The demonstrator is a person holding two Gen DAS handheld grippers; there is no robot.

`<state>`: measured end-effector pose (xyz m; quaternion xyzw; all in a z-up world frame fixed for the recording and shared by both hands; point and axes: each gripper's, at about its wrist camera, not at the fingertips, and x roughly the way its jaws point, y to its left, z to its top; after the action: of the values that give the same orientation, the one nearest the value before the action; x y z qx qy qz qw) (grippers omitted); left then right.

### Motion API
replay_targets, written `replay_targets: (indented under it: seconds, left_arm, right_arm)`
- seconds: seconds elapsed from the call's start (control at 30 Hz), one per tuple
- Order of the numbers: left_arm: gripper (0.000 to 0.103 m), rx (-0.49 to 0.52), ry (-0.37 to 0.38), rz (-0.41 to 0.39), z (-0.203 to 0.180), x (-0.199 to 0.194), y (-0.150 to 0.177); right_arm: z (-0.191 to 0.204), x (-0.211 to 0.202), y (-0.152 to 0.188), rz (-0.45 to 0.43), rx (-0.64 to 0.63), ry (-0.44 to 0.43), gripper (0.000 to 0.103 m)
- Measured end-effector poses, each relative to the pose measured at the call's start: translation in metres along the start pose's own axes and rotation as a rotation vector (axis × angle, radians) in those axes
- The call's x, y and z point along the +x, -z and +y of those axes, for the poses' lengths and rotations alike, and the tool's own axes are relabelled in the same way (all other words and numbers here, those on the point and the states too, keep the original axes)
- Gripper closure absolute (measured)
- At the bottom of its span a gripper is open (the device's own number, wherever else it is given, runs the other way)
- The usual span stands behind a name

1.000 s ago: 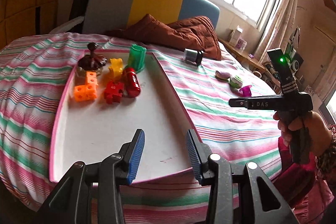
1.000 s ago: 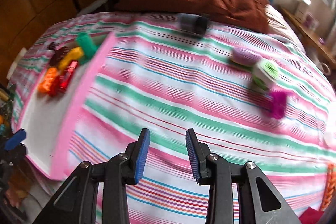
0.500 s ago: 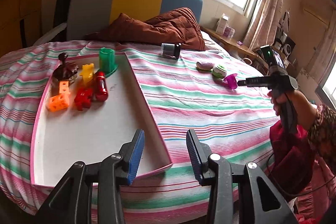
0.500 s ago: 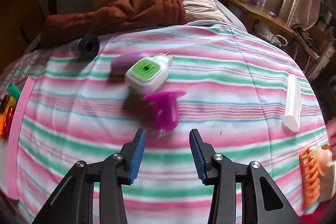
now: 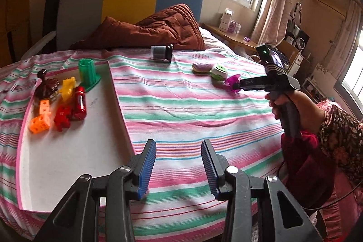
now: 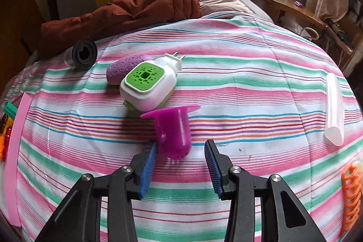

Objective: Organize rigid objects
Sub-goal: 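Move the right tool back to the pile and close on the magenta cup piece, then lift the magenta piece with the right tool while the left tool moves toward the pile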

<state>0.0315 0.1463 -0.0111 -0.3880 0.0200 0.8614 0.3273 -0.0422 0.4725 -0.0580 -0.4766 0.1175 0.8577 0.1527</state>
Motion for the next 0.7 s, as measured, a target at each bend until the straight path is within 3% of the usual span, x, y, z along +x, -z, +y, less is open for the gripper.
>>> replay_targets:
  seconds: [0.4,0.57,0.7]
  left_arm:
    - [0.062,0.019,0.021,0.025,-0.015,0.008,0.004]
    - [0.062,0.037,0.03,0.033,-0.025,0.01,0.005]
    - [0.062,0.047,0.031,0.033,-0.029,0.01,0.004]
  right_arm:
    - [0.01,0.009,0.002,0.024,-0.05,0.002,0.059]
    - [0.011,0.011,0.001,0.023,-0.065,0.005,0.072]
    - [0.011,0.007,0.0,0.027,-0.058,-0.012,0.072]
